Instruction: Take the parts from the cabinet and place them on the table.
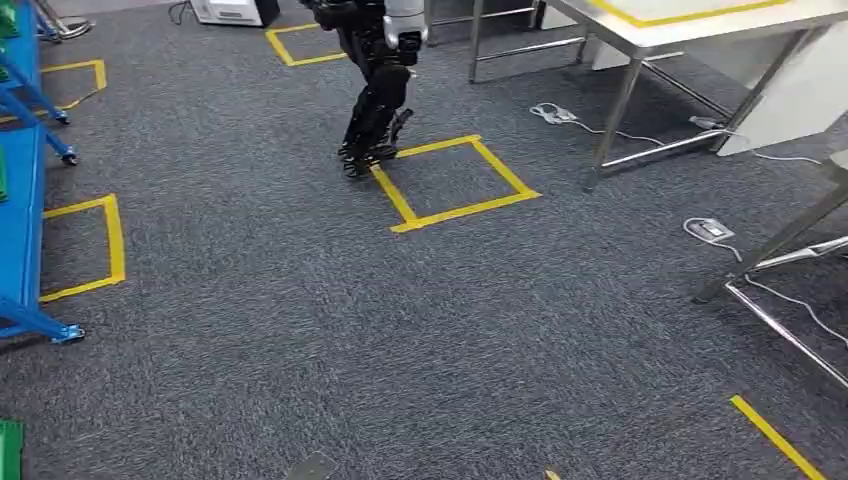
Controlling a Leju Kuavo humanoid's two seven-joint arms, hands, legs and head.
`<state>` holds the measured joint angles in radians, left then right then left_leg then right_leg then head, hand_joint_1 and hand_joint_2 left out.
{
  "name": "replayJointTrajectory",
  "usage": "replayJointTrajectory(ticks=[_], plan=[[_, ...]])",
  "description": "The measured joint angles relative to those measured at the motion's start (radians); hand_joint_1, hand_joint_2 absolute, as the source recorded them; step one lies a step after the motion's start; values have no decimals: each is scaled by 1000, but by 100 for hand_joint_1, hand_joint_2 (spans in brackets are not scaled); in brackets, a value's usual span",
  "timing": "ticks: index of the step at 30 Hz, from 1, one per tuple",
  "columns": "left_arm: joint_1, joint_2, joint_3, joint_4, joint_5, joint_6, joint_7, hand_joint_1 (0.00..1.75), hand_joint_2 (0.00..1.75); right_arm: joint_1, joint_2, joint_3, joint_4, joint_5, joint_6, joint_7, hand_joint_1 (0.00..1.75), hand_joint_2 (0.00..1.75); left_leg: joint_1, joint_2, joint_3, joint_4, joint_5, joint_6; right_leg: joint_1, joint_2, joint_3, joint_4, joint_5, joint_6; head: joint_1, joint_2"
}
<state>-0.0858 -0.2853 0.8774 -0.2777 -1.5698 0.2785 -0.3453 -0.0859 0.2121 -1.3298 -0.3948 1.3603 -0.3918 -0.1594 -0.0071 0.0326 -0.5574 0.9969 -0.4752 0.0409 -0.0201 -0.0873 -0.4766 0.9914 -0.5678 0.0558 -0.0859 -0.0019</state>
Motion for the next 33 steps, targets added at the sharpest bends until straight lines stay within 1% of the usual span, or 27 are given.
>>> replayJointTrajectory(ticks=[1,2,3,4,5,6,8,9,10,11,14,15,16,17,19,20,21,22,23,24,25,26,29,30,31,32,33], plan=[[-2,0,0,0,0,0,1,0,0,1,0,0,0,0,0,0,0,0,2,-11,-2,-1,2,6,-2,54,-24,53,-32,0,3,0],[-6,-2,-1,0,0,0,1,0,0,3,0,0,0,0,0,1,0,0,3,-25,-3,-1,2,8,-2,75,-63,134,-70,1,6,0],[-6,-3,-1,0,0,0,1,0,0,7,0,0,1,0,2,1,0,0,1,-40,-3,-1,1,9,-2,84,-111,227,-106,2,6,0],[-6,-4,-1,0,0,0,1,0,0,9,0,0,1,0,2,2,0,0,0,-56,-2,0,1,10,-1,86,-153,298,-123,2,7,0],[-5,-4,-1,0,0,0,2,0,0,10,-1,0,1,0,2,2,0,0,-1,-71,-1,0,1,10,-1,86,-174,318,-112,2,5,0],[-4,-4,-1,0,0,0,3,0,0,10,-2,0,1,0,2,3,0,0,-1,-88,1,0,0,10,-1,86,-170,286,-74,1,6,0],[-5,-5,-1,0,0,0,3,0,0,9,-2,0,0,0,2,3,0,0,2,-118,8,3,-3,5,-4,101,-109,124,32,0,6,0],[-6,-5,-2,0,0,0,3,0,0,9,-2,0,1,0,2,3,0,0,4,-131,8,5,-6,-1,-10,143,-75,37,67,1,6,0],[-8,-4,-2,0,0,0,3,0,0,9,-2,0,1,0,3,3,0,0,-2,-142,3,12,-10,-8,-13,190,-62,16,47,2,8,0],[-10,-4,-2,0,0,0,3,0,0,10,-2,0,1,0,3,3,0,0,2,-159,-3,14,-8,-13,-13,181,-51,12,44,-4,6,0],[-4,-3,-2,0,0,0,3,0,0,6,-2,0,0,0,3,3,0,0,9,-190,-13,12,0,-31,-8,149,-49,9,49,-24,6,0],[-4,-3,-2,0,0,0,3,0,0,5,-1,0,0,0,3,3,0,0,8,-158,-14,24,-10,-34,-10,130,-45,3,53,-32,6,0],[-6,-2,-2,0,0,0,3,0,0,5,-1,0,0,0,3,1,0,0,3,-97,-35,67,-41,-38,-8,118,-44,2,52,-40,-4,0],[-9,-3,-2,0,0,0,3,0,0,8,-1,0,0,0,3,1,0,0,5,-68,-69,138,-79,-42,-5,102,-43,2,50,-44,-5,0],[-10,-3,-2,0,0,-1,3,0,0,13,-2,0,0,1,5,1,0,0,9,-46,-143,292,-141,-46,1,67,-42,2,46,-49,-4,0],[-8,-3,-3,0,0,-3,4,0,0,13,-3,0,0,1,6,1,0,0,10,-44,-162,333,-147,-47,3,51,-42,2,45,-49,-5,0],[-7,-3,-4,0,0,-3,6,0,0,12,-3,0,0,1,7,0,0,0,10,-44,-155,320,-128,-46,3,38,-40,2,44,-50,-4,0],[-7,-3,-4,0,0,-4,7,0,0,10,-3,0,0,1,7,0,0,0,10,-42,-130,269,-93,-43,4,26,-38,2,42,-49,-5,0],[-8,-3,-5,0,0,-6,7,0,0,8,-2,0,0,1,8,-1,0,0,8,-31,-81,177,-45,-37,5,13,-33,2,40,-48,-4,0],[-10,-3,-7,0,0,-6,8,0,0,7,-2,0,0,1,9,-1,0,0,4,0,-29,80,-6,-28,6,2,-27,2,36,-45,-5,0],[-13,-3,-8,0,0,-6,9,0,0,6,-2,0,0,1,10,-2,0,0,-9,67,1,23,-15,-20,8,-8,-23,2,31,-39,-3,0],[-19,-4,-9,0,0,-7,9,0,0,7,-2,0,0,1,10,-2,0,0,-13,62,1,15,-16,-17,12,-18,-26,5,26,-31,-4,0],[-16,-2,-9,0,4,-10,10,0,0,1,-2,0,0,7,10,0,0,0,-19,21,-5,10,-14,-9,9,-55,-9,-5,25,-17,-3,0],[-15,-3,-9,0,6,-11,10,0,0,1,-3,0,0,9,10,-1,0,0,-7,6,6,-5,-2,-1,5,-42,-15,-2,16,-9,-4,0],[-14,-4,-9,0,8,-11,10,0,0,0,-3,0,0,13,10,-2,0,0,-7,0,7,-9,0,1,5,16,-22,21,-3,-6,3,0],[-18,-5,-9,0,8,-11,9,0,0,1,-3,0,0,14,11,-2,0,0,-5,-14,4,-9,3,7,5,56,-51,86,-40,-5,5,0],[-21,-5,-9,0,8,-13,9,0,0,4,-2,1,0,16,12,-2,0,0,-6,-29,3,-9,4,10,4,74,-90,169,-78,-4,5,0]])
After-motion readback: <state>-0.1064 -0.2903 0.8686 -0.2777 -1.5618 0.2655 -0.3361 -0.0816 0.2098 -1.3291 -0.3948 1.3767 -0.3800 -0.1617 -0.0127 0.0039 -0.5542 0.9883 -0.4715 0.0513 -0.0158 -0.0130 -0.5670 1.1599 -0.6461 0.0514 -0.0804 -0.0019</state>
